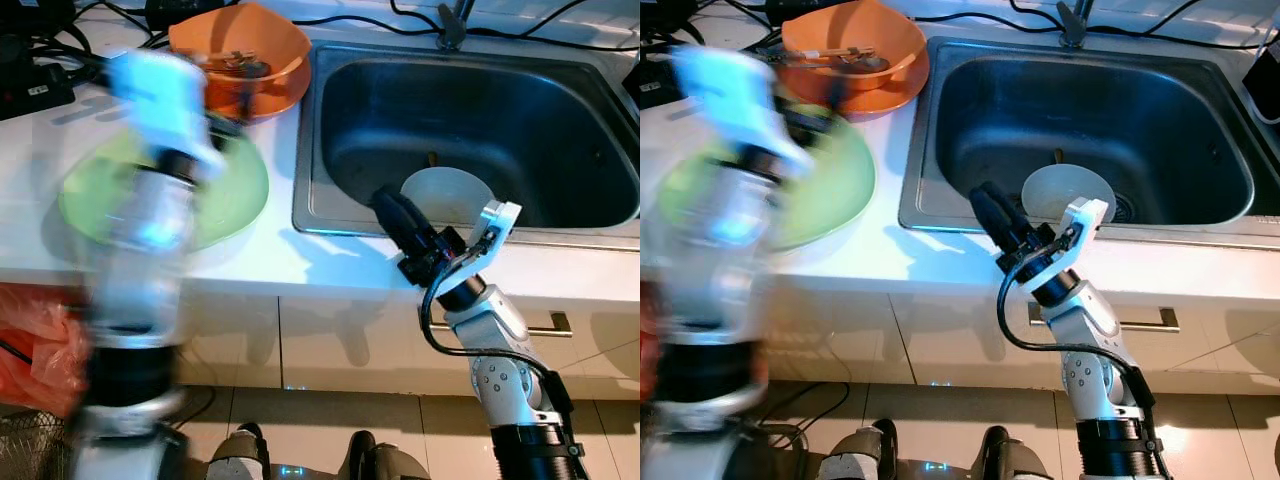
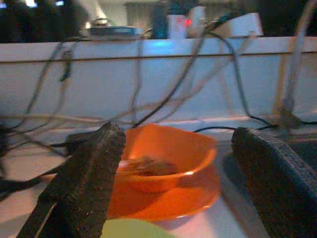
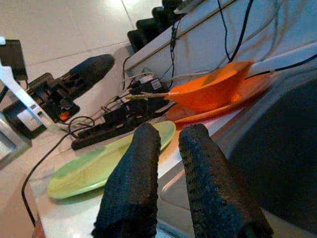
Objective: Kitchen organization
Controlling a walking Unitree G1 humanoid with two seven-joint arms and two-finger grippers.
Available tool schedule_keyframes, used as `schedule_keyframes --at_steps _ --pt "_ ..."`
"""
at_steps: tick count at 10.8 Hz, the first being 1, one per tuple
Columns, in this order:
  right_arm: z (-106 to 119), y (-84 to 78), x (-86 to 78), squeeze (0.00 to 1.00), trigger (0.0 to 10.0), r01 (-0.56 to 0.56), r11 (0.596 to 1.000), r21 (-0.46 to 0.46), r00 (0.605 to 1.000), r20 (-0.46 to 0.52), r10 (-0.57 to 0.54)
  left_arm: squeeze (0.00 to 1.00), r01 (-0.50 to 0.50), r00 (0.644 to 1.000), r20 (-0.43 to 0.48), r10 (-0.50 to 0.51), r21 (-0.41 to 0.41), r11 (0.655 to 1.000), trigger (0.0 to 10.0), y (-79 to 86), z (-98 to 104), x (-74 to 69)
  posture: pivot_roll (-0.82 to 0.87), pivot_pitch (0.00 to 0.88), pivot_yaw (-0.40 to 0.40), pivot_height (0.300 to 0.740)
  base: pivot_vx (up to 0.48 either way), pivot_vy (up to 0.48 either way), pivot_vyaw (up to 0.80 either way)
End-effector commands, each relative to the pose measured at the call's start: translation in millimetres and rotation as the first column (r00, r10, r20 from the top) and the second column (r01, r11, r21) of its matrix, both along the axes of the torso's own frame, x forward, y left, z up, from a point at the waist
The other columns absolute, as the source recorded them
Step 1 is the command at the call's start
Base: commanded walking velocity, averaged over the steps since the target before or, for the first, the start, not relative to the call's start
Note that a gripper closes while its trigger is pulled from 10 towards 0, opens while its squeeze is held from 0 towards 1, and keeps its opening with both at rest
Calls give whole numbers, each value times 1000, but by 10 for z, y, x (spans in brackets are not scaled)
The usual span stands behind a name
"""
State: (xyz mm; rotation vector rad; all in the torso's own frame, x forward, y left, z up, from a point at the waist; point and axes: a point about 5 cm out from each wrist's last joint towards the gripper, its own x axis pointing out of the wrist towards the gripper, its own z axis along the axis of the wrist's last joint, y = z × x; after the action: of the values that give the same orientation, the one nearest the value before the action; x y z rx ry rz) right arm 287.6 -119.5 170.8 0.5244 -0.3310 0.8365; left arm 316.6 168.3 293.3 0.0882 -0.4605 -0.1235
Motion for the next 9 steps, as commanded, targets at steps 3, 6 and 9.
schedule_keyframes --at_steps 3,6,9 --pt "-46 14 -38 0 10000 -26 1000 9 1000 -12 27 0 -78 997 -6 79 16 997 10000 358 206 -177 213 206 -36 740 0 0 0" --pt "-77 10 -28 0 10000 -32 999 -3 999 -26 32 1000 -237 967 -90 237 7 971 10000 711 66 -408 232 217 -47 740 0 0 0" --pt "-102 20 -29 0 10000 -43 999 -15 998 -38 42 1000 -353 922 -180 342 -33 935 10000 878 -18 -511 236 220 -55 740 0 0 0"
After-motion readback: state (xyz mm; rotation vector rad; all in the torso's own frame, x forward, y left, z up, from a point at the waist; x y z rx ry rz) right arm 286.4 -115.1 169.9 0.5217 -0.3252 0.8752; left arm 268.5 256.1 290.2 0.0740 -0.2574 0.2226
